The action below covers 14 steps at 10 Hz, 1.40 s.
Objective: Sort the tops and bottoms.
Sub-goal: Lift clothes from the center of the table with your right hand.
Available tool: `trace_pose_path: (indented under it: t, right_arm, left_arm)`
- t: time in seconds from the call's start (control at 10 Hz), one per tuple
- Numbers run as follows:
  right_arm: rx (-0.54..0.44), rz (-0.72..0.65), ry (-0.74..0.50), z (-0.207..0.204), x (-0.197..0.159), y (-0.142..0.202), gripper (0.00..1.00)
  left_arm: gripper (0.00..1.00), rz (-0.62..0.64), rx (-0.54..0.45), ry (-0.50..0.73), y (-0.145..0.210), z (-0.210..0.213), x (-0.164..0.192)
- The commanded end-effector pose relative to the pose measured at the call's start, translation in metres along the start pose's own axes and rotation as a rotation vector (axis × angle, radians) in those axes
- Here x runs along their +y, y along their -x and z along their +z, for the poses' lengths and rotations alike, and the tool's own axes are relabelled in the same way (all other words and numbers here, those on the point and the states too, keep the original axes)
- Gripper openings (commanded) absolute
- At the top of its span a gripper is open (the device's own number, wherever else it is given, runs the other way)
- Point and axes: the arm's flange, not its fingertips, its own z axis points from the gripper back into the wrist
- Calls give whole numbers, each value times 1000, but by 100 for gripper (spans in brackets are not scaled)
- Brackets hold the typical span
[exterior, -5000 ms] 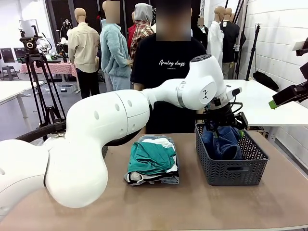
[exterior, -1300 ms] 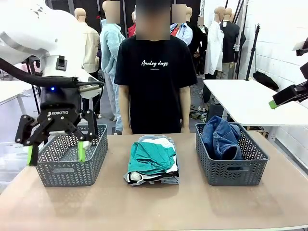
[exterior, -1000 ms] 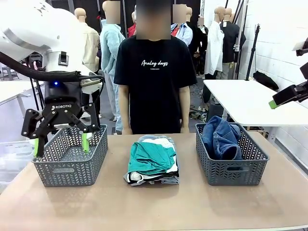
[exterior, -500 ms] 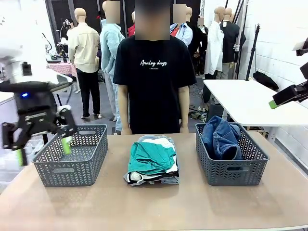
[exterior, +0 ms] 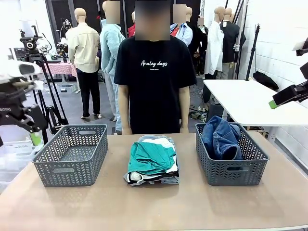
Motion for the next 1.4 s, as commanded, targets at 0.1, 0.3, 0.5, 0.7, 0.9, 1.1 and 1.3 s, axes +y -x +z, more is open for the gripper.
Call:
trace_pose_path:
  t: [0.1, 0.3, 0.5, 0.7, 0.9, 1.1, 1.3]
  right_arm:
    - [0, 5, 0, -2, 1, -1, 100]
    - [0, 5, 0, -2, 1, -1, 100]
    - [0, 5, 0, -2, 1, -1, 100]
    - [0, 5, 0, -2, 1, -1, 100]
    - [0, 5, 0, -2, 1, -1, 100]
    - [-54, 49, -160, 4, 16, 6, 100]
    - [-87, 130, -514, -20, 37, -17, 100]
  left_arm:
    - [100, -73, -276, 94, 10, -19, 11]
    - [100, -148, -254, 140, 10, -29, 11]
    - [100, -177, -282, 126, 10, -25, 1]
    - [100, -112, -267, 99, 9, -24, 6]
    - [100, -112, -267, 99, 9, -24, 6]
    - [100, -112, -267, 99, 9, -24, 6]
    - [100, -112, -267, 99, 9, -24, 6]
